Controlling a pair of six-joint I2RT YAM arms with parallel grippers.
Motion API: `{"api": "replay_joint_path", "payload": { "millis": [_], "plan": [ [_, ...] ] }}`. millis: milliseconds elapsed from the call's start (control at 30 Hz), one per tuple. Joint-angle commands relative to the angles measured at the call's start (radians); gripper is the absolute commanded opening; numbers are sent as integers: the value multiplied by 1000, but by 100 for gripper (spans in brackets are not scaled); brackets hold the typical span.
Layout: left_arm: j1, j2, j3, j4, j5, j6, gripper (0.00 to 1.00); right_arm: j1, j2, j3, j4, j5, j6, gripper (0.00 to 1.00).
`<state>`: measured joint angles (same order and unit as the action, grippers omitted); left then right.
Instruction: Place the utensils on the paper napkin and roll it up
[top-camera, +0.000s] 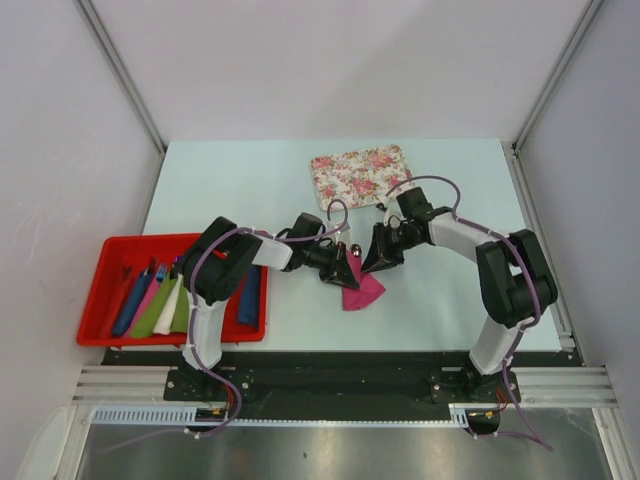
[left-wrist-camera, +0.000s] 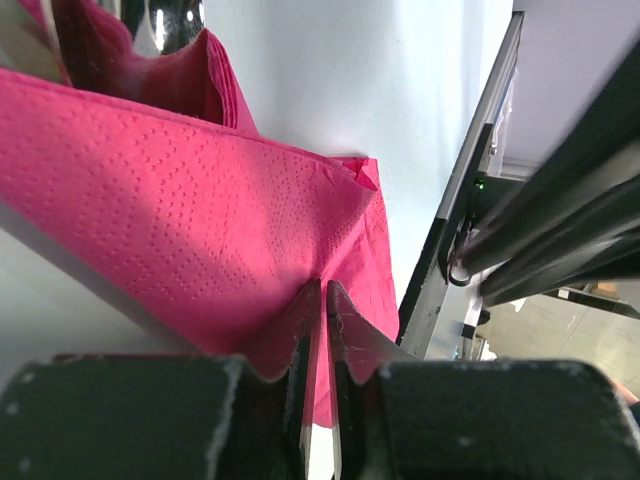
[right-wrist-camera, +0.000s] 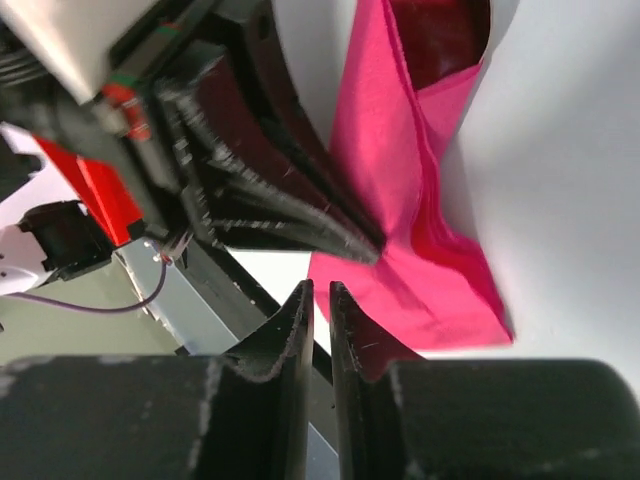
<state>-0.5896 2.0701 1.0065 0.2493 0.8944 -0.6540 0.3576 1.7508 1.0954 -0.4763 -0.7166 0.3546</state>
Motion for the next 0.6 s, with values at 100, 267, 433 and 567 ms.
{"api": "replay_joint_path", "payload": {
  "millis": [100,267,433,567],
  "plan": [
    [11,-4,-19,-19,-75,62,15,17,107,-14,126,34,50,13],
    [11,-42,-23,-9,-52,71,16,18,179,-22,153,72,41,11],
    [1,-135,-60,57,8,63,22,29,197,-40,151,112,14,10],
    [-24,-194,-88,54,34,68,25,37,202,-42,142,141,-3,9]
  ]
}}
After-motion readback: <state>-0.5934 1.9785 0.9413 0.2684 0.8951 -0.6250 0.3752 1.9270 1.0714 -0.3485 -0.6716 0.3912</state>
